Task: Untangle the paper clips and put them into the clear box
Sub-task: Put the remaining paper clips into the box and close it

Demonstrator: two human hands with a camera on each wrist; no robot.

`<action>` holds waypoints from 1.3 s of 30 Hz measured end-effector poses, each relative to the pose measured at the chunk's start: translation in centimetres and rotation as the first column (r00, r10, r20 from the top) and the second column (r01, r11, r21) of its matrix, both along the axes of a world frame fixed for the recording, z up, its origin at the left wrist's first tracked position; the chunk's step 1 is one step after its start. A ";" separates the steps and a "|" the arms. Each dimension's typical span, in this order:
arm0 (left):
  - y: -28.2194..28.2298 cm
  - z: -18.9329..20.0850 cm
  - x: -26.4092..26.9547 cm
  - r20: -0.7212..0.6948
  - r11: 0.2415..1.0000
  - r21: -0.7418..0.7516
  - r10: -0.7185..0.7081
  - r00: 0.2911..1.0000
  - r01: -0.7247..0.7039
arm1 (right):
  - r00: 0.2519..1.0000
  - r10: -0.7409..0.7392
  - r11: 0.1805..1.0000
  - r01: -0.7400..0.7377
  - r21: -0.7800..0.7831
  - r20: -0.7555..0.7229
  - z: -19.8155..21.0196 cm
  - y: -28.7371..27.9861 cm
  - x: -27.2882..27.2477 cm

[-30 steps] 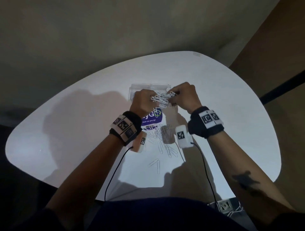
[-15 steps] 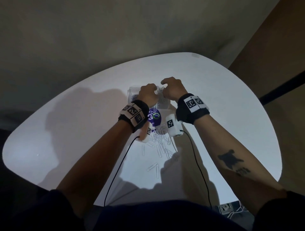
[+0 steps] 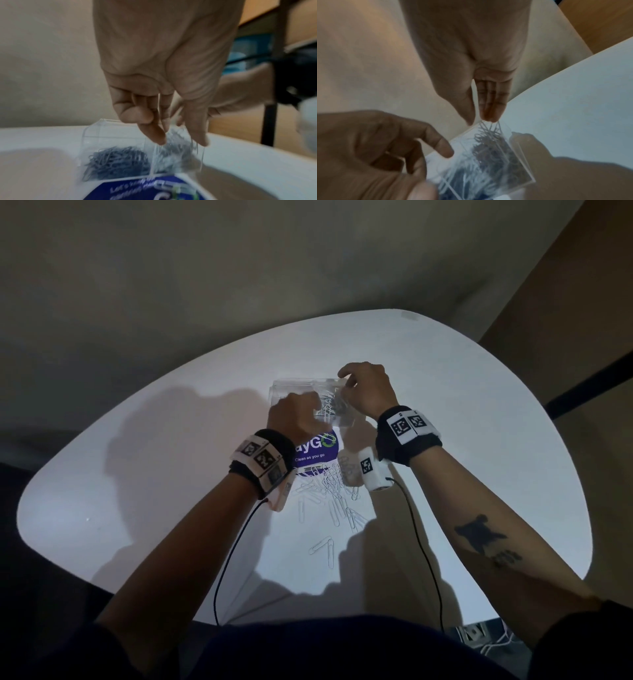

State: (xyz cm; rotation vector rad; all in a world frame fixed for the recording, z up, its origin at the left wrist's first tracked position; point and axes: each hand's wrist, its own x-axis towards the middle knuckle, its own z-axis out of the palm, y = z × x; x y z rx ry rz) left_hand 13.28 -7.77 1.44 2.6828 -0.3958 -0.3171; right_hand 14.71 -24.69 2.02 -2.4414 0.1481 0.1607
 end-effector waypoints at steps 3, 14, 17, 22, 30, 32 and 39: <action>-1.1 -0.7 -0.7 0.056 0.980 0.176 -0.110 0.992 0.099 | 0.986 0.165 0.982 -0.165 -0.093 -0.005 -0.5 1.0 -0.1; -3.3 -0.2 1.1 0.215 0.990 0.141 -0.011 0.977 -0.020 | 0.994 -0.009 0.996 -0.001 0.090 0.111 -0.8 -0.4 -0.9; -3.7 -0.2 1.1 0.115 0.996 0.091 0.007 0.993 -0.017 | 0.988 0.147 0.987 -0.143 -0.077 0.048 -0.9 0.0 -1.5; -2.6 -0.7 1.1 0.065 1.000 -0.004 -0.019 0.998 0.019 | 0.951 0.310 0.906 -0.303 -0.297 -0.024 -1.1 1.0 -1.6; 2.6 -1.0 -1.6 0.110 0.992 -0.123 0.040 0.993 -0.027 | 0.937 0.333 0.923 -0.302 -0.240 0.103 -0.3 0.3 -2.2; 3.9 -1.8 -3.0 0.011 0.998 -0.058 0.037 0.999 -0.036 | 0.940 0.241 0.962 -0.199 -0.186 0.241 -0.4 -0.1 -3.6; 5.3 -4.6 -8.4 -0.243 0.957 0.185 -0.176 0.954 0.224 | 0.895 0.424 0.869 -0.445 -0.218 -0.135 -3.6 -1.1 -9.8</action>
